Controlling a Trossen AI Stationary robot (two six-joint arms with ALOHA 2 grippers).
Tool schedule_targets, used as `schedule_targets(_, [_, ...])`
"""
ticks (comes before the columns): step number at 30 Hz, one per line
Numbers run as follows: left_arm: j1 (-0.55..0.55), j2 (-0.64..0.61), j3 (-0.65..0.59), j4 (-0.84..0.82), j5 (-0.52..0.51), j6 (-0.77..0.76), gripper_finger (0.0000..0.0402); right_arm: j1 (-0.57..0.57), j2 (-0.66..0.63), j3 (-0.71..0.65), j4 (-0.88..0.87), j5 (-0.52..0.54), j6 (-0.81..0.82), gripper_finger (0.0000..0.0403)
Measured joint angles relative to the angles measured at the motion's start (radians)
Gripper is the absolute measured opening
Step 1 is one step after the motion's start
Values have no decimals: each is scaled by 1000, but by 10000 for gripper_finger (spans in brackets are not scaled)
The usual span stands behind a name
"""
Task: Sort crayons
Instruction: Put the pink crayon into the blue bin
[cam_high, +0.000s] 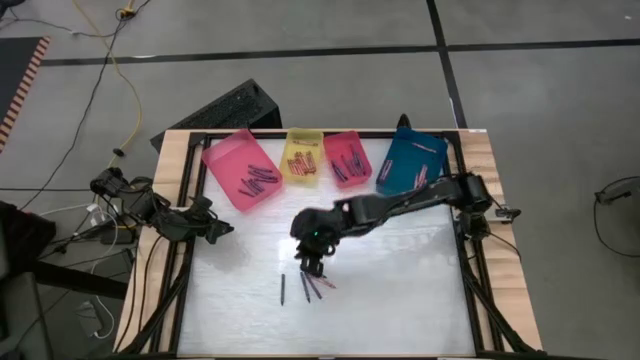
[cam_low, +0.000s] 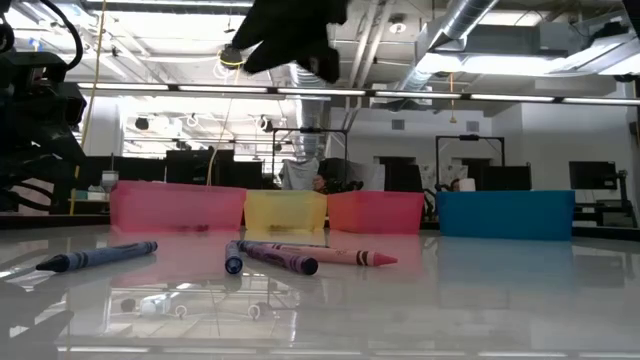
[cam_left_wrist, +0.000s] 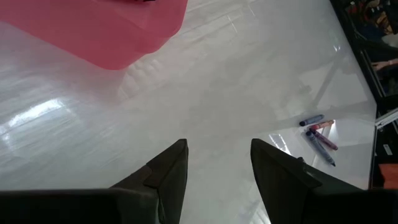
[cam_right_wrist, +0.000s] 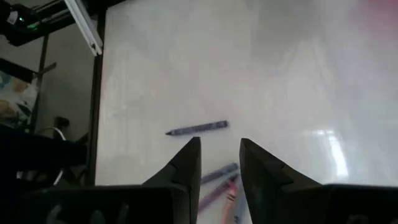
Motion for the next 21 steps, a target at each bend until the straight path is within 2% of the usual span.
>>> schedule_targets(6, [0, 0, 0, 0, 0, 0, 165, 43, 67, 0, 52, -4, 165, 109])
schedule_targets(11, [0, 0, 0, -1, 0, 0, 165, 81, 80, 0, 80, -4, 189, 109])
schedule_targets(21, [0, 0, 0, 0, -6, 0, 165, 139, 77, 0, 64, 24, 338, 109])
